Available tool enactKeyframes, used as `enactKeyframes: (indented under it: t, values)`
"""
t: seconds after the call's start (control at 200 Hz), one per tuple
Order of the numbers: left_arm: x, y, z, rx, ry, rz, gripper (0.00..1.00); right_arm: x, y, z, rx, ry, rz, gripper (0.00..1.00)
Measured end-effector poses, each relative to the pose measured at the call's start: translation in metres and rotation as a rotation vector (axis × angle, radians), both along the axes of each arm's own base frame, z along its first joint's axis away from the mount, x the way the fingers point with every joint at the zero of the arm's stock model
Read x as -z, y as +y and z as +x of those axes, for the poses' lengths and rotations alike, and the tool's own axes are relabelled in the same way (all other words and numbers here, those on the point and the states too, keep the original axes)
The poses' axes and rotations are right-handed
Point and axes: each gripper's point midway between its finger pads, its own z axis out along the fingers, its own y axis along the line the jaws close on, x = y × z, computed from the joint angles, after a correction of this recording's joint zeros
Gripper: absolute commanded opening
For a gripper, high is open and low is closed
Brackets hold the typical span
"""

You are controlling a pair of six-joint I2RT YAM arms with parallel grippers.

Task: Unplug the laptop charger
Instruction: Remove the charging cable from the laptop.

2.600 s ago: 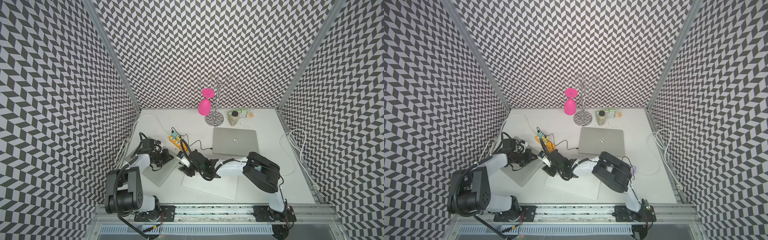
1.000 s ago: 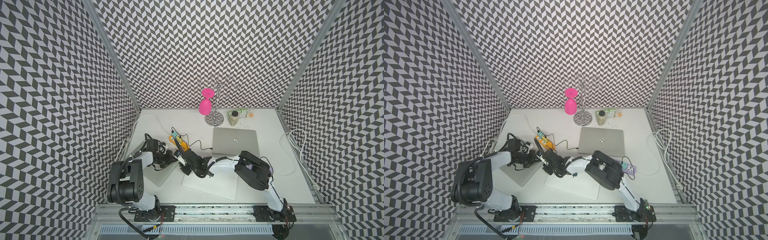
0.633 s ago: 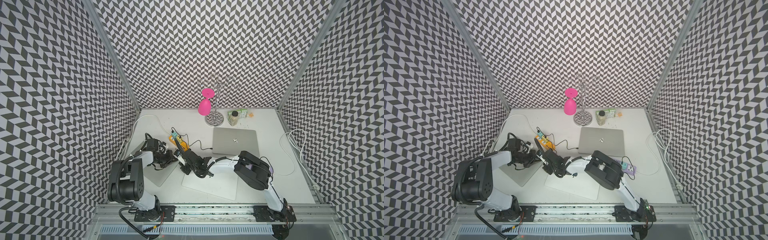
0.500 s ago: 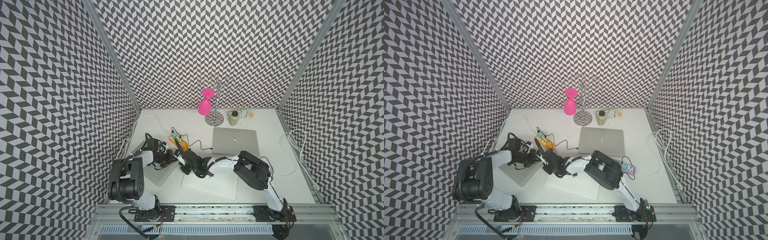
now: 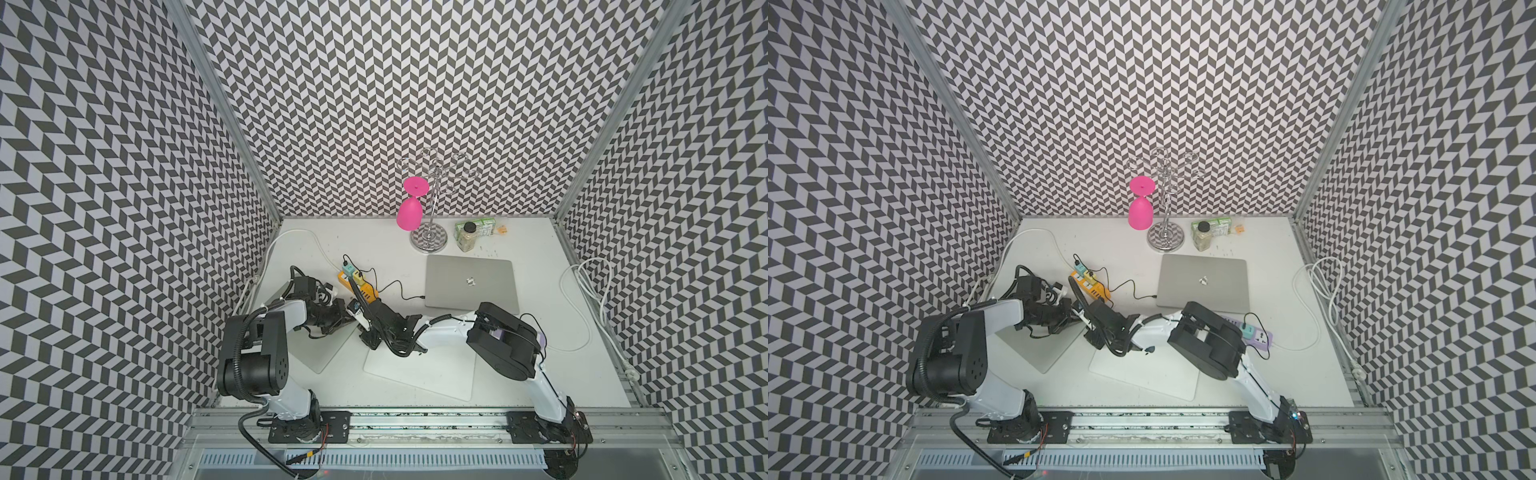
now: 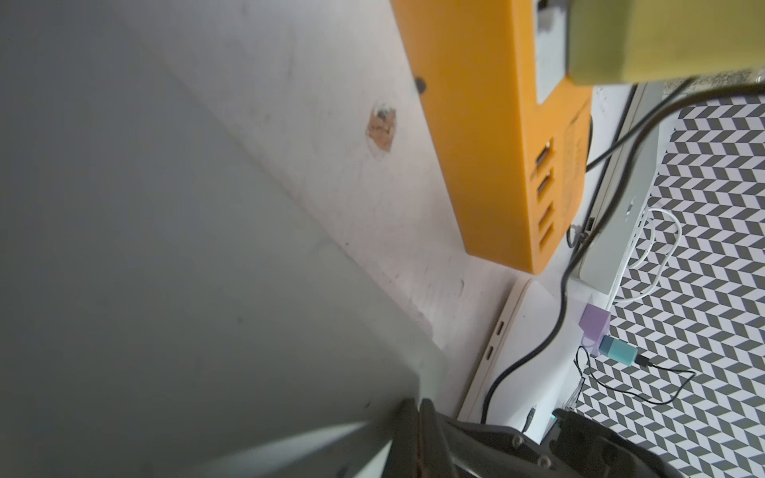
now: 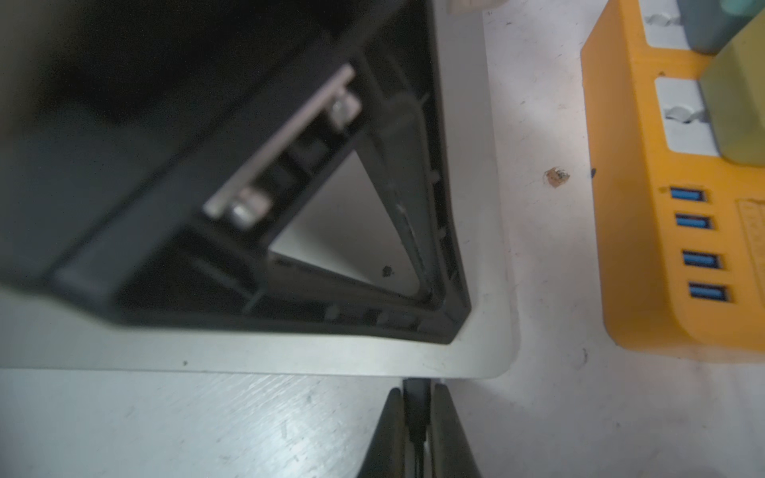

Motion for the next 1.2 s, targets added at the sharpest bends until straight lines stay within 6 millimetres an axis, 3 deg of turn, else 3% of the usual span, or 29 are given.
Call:
enactKeyframes:
  t: [0.521, 0.996, 1.201]
  values:
    - [0.001, -0.003, 0.006, 0.011, 0.000, -0.032, 0.00, 0.000, -0.004, -0.004, -0.003, -0.052, -0.012, 0.07]
    - [0.001, -0.003, 0.006, 0.012, 0.000, -0.034, 0.00, 0.000, -0.008, -0.006, 0.002, 0.003, -0.003, 0.06]
    - [0.000, -0.003, 0.007, 0.011, -0.003, -0.032, 0.00, -0.018, -0.008, -0.008, -0.010, -0.013, 0.020, 0.08]
